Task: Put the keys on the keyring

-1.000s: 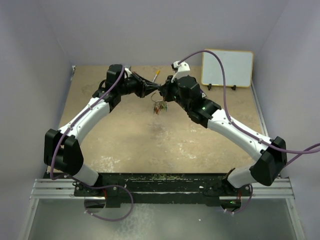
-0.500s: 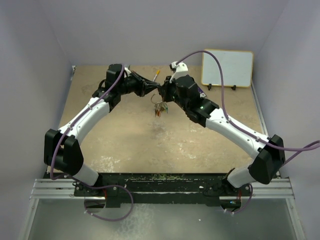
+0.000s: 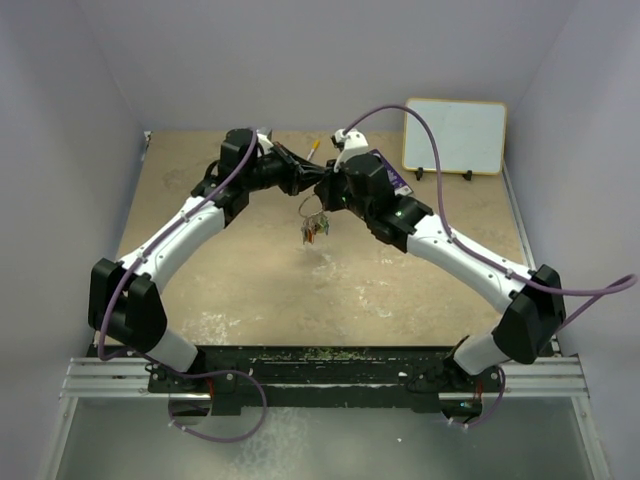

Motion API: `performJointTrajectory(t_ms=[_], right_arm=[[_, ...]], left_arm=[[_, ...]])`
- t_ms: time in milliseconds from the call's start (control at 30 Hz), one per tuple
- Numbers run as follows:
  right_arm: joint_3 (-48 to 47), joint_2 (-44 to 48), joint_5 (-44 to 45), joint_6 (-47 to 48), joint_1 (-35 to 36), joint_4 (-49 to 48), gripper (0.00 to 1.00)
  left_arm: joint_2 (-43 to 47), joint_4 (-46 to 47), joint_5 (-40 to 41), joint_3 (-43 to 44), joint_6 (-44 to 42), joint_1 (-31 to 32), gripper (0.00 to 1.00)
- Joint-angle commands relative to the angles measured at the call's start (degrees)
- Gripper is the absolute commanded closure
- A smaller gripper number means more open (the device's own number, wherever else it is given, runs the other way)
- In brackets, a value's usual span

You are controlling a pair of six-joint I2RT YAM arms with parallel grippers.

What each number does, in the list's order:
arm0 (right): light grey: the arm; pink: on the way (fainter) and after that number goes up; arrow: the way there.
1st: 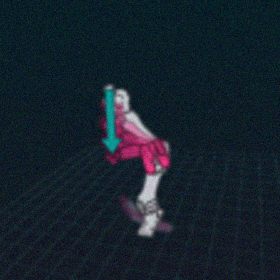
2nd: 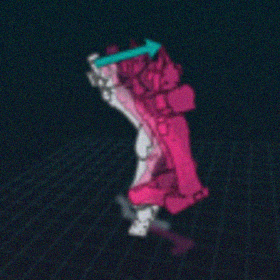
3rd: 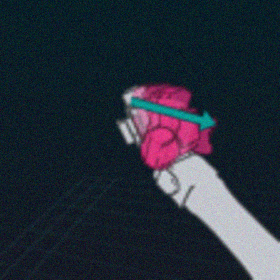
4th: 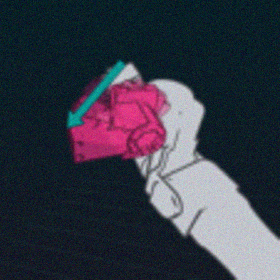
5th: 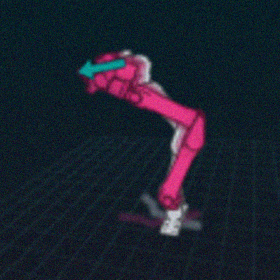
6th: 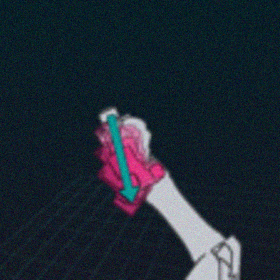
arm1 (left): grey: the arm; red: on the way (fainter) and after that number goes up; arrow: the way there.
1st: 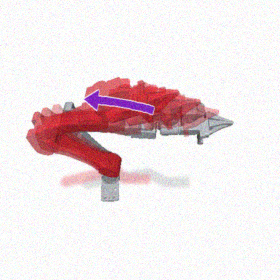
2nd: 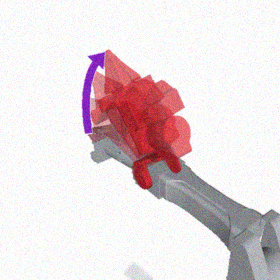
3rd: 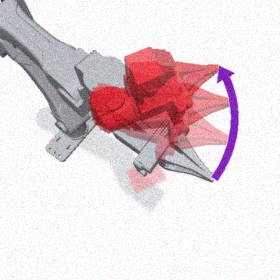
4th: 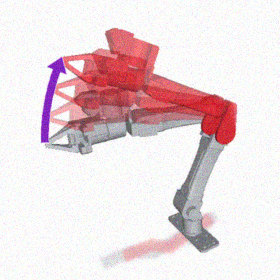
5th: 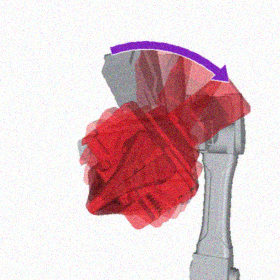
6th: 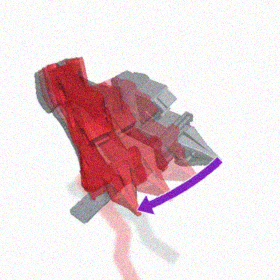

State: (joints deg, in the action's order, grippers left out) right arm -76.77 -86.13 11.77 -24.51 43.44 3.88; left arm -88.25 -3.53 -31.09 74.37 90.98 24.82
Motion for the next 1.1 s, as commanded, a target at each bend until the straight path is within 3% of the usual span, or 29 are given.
performJointTrajectory(t_ms=[0,200,467,767,900,1067], right_arm=[[1.8,4.8,-5.7,-0.5,-0.3,-8.6,1.0],[9.1,13.5,-16.6,1.5,-0.4,-7.6,1.0],[5.2,12.8,-39.8,-0.6,-0.4,-5.0,1.0],[0.2,4.3,-62.4,-15.6,-0.6,-24.3,1.0],[0.9,1.9,-66.9,-25.2,-0.7,-38.9,1.0],[0.8,-0.2,-69.4,-30.2,-0.8,-45.6,1.0]], left_arm=[[2.1,0.6,-1.0,0.5,1.5,-0.2,0.96],[1.2,-0.1,1.4,-3.0,-4.1,-8.7,0.96],[1.0,0.2,7.5,-5.0,-11.7,-13.9,0.96],[0.8,0.3,9.5,-6.2,-14.4,-15.8,0.96],[1.4,-0.1,9.5,-6.2,-14.7,-16.3,0.96],[2.3,-0.5,8.6,-6.4,-14.1,-16.5,0.96]])
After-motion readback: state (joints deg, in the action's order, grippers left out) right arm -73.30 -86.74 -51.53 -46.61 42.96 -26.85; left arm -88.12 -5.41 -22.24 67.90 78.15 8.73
